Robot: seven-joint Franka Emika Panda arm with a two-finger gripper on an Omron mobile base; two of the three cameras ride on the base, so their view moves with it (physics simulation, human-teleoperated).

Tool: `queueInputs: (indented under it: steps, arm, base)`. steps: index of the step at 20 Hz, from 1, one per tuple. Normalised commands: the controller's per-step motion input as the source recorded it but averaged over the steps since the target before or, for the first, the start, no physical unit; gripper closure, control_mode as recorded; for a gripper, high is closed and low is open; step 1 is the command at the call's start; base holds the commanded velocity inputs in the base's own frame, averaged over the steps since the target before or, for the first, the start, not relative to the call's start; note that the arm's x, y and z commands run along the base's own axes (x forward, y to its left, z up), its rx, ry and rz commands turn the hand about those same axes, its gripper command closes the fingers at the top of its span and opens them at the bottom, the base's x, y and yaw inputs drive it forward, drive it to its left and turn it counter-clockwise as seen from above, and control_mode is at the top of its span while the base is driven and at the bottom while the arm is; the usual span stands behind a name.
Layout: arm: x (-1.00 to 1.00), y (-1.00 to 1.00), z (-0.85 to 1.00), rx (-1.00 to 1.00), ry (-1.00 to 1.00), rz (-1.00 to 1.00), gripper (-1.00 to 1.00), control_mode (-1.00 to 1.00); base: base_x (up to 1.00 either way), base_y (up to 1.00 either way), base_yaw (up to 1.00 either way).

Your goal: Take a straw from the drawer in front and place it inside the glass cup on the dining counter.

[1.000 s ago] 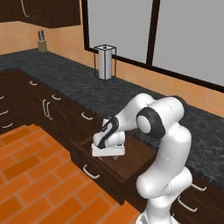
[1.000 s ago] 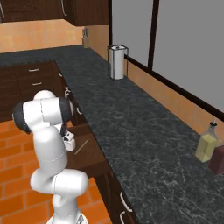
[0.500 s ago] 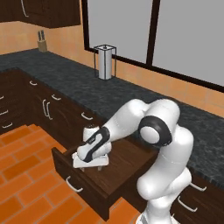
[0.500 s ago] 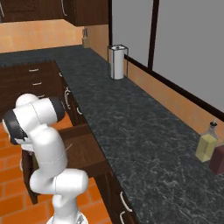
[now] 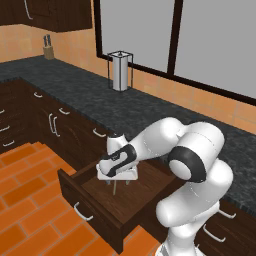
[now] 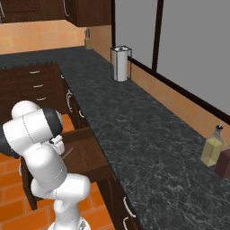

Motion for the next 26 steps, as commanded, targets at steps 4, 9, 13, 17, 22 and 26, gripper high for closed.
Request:
queueInputs:
  steps: [4, 9, 13, 17, 22, 26]
  arm:
    - [0.64, -0.22, -0.02, 0.0, 0.0, -0.09, -1.0, -1.0]
    - [0.66, 0.0, -0.16, -0.01, 0.0, -0.06, -1.0, -1.0]
    - [0.39, 0.0, -0.46, -0.05, 0.0, -0.05, -1.0, -1.0]
    - [0.34, 0.0, -0.47, -0.06, 0.0, -0.05, -1.0, -1.0]
    - [0.45, 0.0, -0.25, 0.0, 0.0, -0.03, -1.0, -1.0]
    - [0.34, 0.0, -0.29, 0.0, 0.0, 0.0, -1.0, -1.0]
  base:
    - [0.0, 0.0, 0.0]
    - [0.0, 0.0, 0.0]
    - [0.0, 0.0, 0.0]
    - [0.0, 0.0, 0.0]
    - [0.0, 0.0, 0.0]
    - [0.0, 0.0, 0.0]
